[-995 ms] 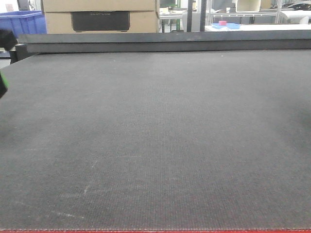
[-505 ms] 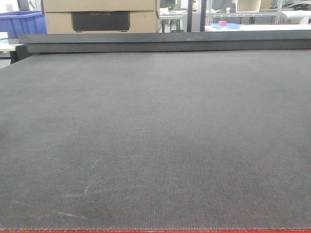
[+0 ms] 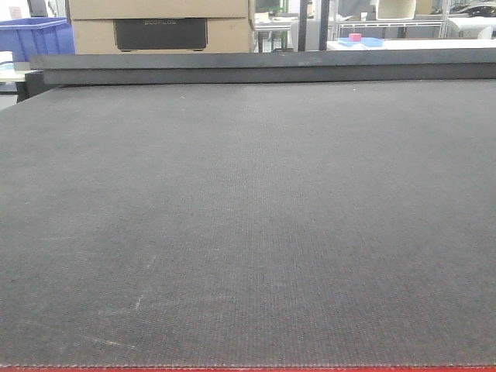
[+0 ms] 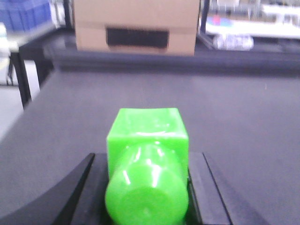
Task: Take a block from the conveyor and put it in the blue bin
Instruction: 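Lift both held blocks up off the conveyor belt, then drive the base away from the belt toward the blue bin shelf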
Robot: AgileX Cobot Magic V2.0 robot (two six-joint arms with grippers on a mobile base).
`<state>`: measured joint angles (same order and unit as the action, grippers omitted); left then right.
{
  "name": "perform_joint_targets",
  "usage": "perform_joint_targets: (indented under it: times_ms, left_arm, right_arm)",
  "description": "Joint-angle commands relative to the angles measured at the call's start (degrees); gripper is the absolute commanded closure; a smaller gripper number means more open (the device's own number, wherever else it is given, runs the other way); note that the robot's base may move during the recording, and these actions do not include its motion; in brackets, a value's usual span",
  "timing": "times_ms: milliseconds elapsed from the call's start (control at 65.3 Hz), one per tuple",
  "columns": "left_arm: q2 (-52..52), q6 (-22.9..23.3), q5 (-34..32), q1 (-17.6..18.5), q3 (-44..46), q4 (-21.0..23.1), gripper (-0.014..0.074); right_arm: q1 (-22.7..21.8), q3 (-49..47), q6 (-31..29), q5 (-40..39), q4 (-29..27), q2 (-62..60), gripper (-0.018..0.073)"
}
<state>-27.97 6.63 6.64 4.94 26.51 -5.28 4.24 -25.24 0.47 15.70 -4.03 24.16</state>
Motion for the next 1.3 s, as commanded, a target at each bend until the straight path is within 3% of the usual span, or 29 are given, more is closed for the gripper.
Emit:
perform_joint_targets:
  times_ms: [0,260,1286]
  left_arm:
    - [3.7,-0.2,-0.7,-0.6,-0.1,-0.5,0.0707]
    - [9.9,-0.2,6.3,-0.7,-0.1,-0.5,0.0707]
    - [9.9,-0.2,6.1,-0.7,-0.1,-0.5,0.0707]
  right_arm:
    - [-0.2,-0.5,-0.5,-2.6,0.4,-3.0,0.072]
    - [-0.2,-0.5,-0.5,-7.8,0.4,-9.5,0.072]
    - [-0.2,-0.5,-0.5,-6.9,0.4,-9.5,0.072]
